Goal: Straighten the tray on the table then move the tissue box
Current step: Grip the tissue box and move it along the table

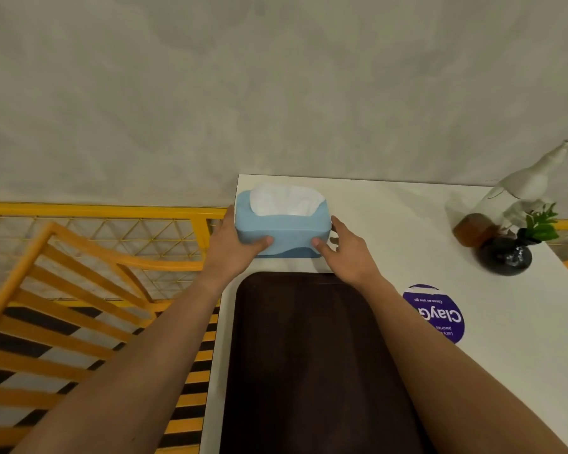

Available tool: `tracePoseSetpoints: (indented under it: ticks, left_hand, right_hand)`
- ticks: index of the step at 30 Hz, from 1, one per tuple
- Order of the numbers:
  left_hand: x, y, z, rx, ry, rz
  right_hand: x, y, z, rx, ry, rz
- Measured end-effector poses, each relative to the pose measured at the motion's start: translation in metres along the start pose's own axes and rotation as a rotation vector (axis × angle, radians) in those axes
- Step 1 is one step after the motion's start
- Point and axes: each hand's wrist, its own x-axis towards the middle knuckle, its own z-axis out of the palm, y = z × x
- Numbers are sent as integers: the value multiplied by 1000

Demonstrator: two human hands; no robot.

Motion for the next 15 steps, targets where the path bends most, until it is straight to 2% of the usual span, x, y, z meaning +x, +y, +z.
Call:
tracePoseSetpoints:
  ticks: [4, 15]
  left_hand:
    - [10, -5, 3, -73, -26, 18]
    - [85, -19, 11, -91, -44, 6]
  right_hand:
    - [10, -2, 5, 20, -1, -17]
    - [77, -6, 13, 49, 20, -42]
